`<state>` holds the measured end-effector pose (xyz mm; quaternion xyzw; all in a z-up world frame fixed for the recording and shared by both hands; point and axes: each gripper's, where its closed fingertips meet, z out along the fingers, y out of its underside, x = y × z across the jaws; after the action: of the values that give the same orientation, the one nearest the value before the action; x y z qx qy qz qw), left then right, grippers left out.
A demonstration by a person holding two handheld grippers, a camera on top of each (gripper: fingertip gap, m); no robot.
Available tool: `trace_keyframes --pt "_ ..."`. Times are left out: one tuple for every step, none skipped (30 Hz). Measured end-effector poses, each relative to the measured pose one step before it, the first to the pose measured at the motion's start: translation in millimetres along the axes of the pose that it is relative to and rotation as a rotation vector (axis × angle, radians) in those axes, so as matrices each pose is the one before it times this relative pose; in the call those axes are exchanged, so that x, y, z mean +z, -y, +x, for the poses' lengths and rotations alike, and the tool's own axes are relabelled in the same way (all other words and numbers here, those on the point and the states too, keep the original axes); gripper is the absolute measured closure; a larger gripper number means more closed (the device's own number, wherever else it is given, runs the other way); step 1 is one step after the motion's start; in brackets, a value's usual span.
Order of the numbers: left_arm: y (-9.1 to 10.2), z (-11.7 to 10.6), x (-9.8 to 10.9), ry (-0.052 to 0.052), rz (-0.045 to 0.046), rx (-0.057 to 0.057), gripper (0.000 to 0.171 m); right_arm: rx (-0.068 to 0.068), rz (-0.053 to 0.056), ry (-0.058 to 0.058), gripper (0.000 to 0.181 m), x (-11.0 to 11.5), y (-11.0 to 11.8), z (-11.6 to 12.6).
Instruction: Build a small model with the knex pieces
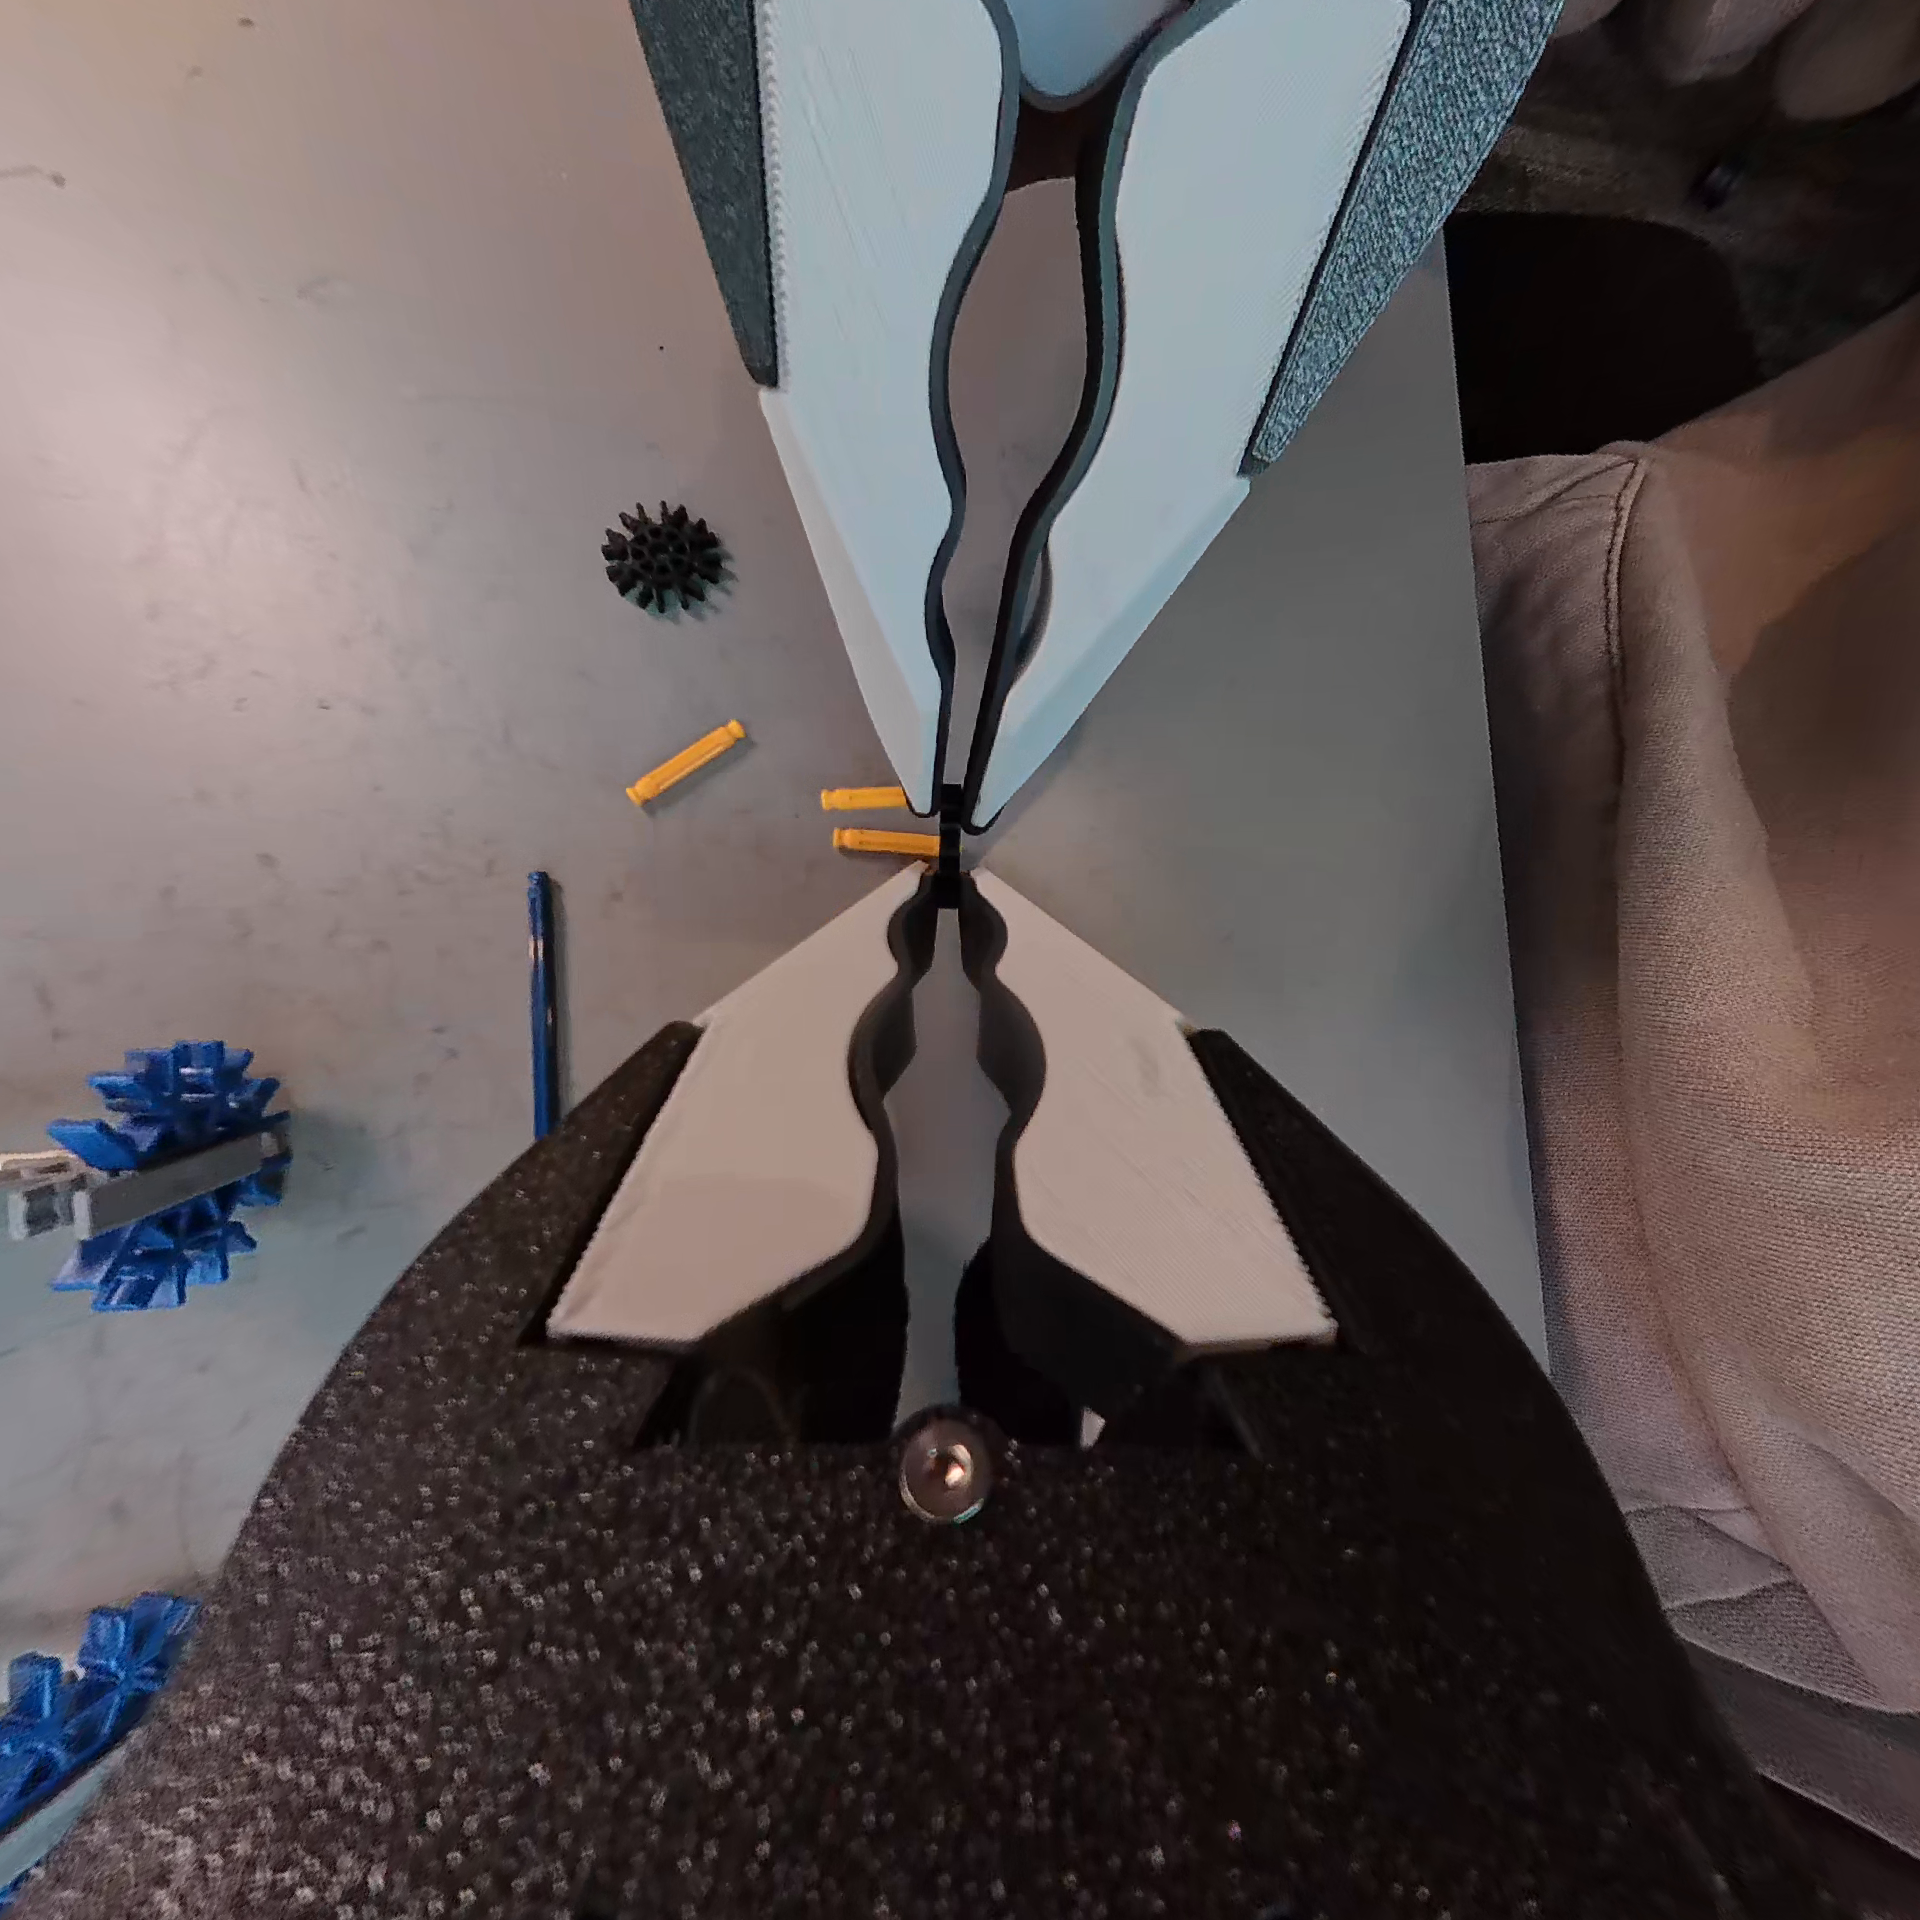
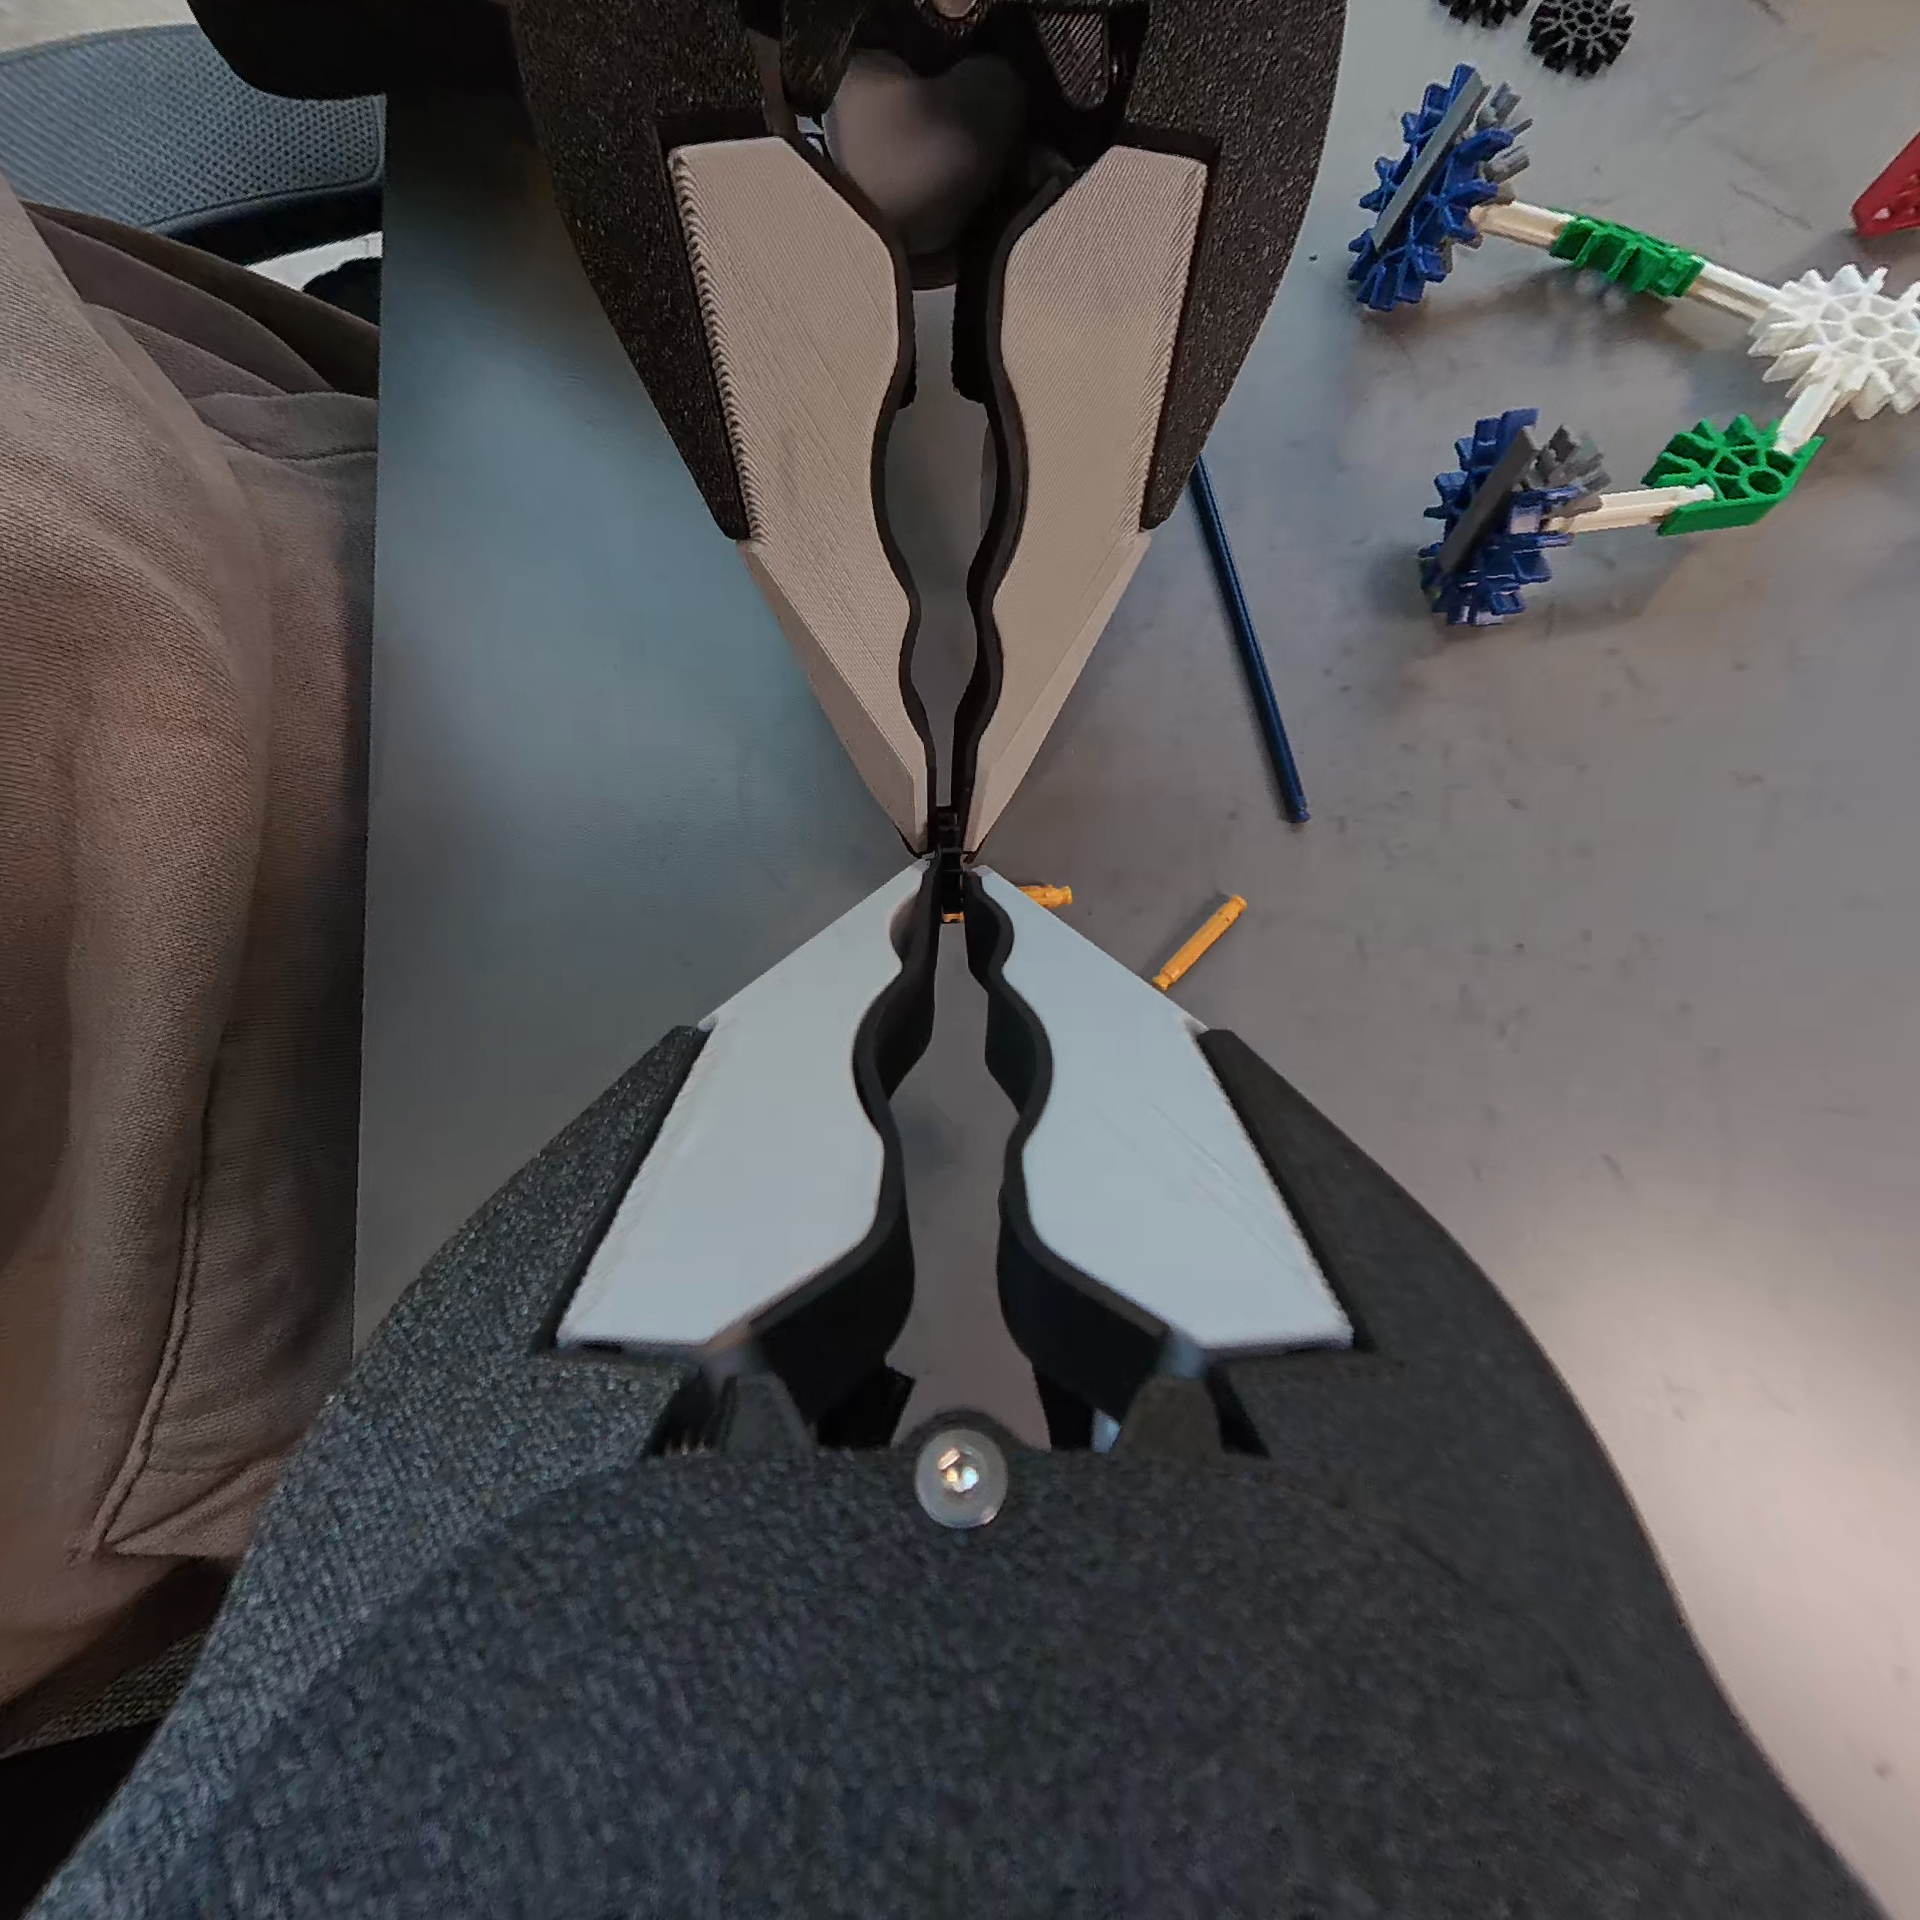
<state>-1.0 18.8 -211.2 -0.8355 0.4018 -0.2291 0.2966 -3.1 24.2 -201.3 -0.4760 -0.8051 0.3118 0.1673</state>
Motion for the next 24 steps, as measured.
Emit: trace_keyframes --pt "0.27 0.07 0.22 0.0002 -0.00118 0.0006 0.17 0.0019 0.0008 -0.0004 0.179 -0.25 -0.23 0.13" --pt "0.4 -0.11 0.21 0.0017 -0.00112 0.0012 0.17 -0.0009 0.001 -0.0026 0.179 -0.38 -0.23 0.22" --pt "0.37 -0.05 0.26 0.0017 -0.00212 0.0019 0.17 -0.0003 0.0006 -0.0022 0.179 -0.38 -0.25 0.03" --pt "0.33 -0.09 0.17 0.0022 -0.0033 0.0026 0.17 -0.0009 0.0004 -0.0034 0.179 -0.22 -0.23 0.2" --pt "0.32 -0.07 0.33 0.0024 -0.00369 0.0033 0.17 -0.0009 0.0001 -0.0024 0.179 -0.25 -0.29 0.07" --pt "0.24 0.01 0.36 0.0016 -0.00342 0.0027 0.17 -0.0007 -0.0002 -0.0015 0.179 -0.22 -0.42 0.02" --pt "0.29 0.16 0.36 0.0002 -0.00302 0.0014 0.17 0.001 -0.0002 0.0012 0.179 -0.19 -0.53 -0.16" --pt "0.12 0.21 0.45 -0.0005 -0.00289 0.0008 0.17 0.0016 -0.0001 0.0011 0.179 -0.02 -0.48 -0.23" --pt "0.02 0.23 0.36 -0.0006 -0.00286 0.001 0.17 0.0002 0.0002 0.0011 0.179 0.03 -0.41 -0.22" --pt "-0.07 0.23 0.38 -0.0008 -0.00269 0.0005 0.17 -0.0003 -0.0003 -0.0001 0.179 0.06 -0.41 -0.19" --pt "0.15 0.18 0.28 -0.0002 -0.00204 0.0004 0.17 -0.0009 0.0005 -0.0007 0.179 -0.08 -0.22 -0.12" --pt "0.04 0.07 0.16 -0.0001 -0.00204 0.0 0.17 -0.0011 0.0002 -0.0013 0.179 -0.05 -0.2 0.03" --pt "-0.07 -0.1 0.28 0.001 -0.00351 0.0006 0.17 -0.0008 -0.0016 -0.0012 0.179 0.2 -0.49 0.01" --pt "-0.35 -0.02 0.61 0.0019 -0.00578 0.0023 0.17 -0.0008 -0.0031 -0.0005 0.179 0.61 -0.86 -0.07" --pt "-0.29 -0.06 0.66 0.0023 -0.00584 0.003 0.17 -0.0016 -0.0013 0.0003 0.179 0.5 -0.58 -0.09" --pt "0.21 -0.02 0.3 0.0021 -0.00383 0.002 0.169 0.0004 -0.0003 0.0 0.179 -0.32 -0.38 0.17" --pt "0.28 -0.03 0.06 0.0021 -0.00342 0.0008 0.17 0.0007 0.001 -0.0004 0.179 -0.04 -0.13 0.09" --pt "0.13 -0.2 0.17 0.0023 -0.0035 0.0006 0.17 -0.0001 0.0009 -0.0013 0.179 -0.1 -0.21 0.21" --pt "0.2 -0.27 0.08 0.0023 -0.0034 -0.0001 0.17 0.0012 0.0009 -0.0014 0.179 -0.13 -0.09 0.41" --pt "0.17 -0.6 0.12 0.0032 -0.00306 -0.0013 0.17 -0.0003 0.0006 -0.0037 0.179 -0.06 -0.02 0.8" --pt "0.26 -0.74 0.15 0.0035 -0.00269 -0.003 0.17 -0.001 -0.0004 -0.0026 0.179 -0.18 -0.23 0.65" --pt "0.25 -0.58 0.1 0.0011 -0.00266 -0.0044 0.17 0.0006 -0.0005 -0.0015 0.179 -0.12 -0.15 0.79" --pt "0.27 -0.26 0.1 -0.0015 -0.00259 -0.0039 0.17 0.0014 -0.0005 0.0028 0.179 -0.19 -0.09 0.13" --pt "0.09 0.01 0.15 -0.0018 -0.00247 0.0002 0.17 0.0027 0.0001 0.0032 0.179 -0.1 -0.09 0.07"
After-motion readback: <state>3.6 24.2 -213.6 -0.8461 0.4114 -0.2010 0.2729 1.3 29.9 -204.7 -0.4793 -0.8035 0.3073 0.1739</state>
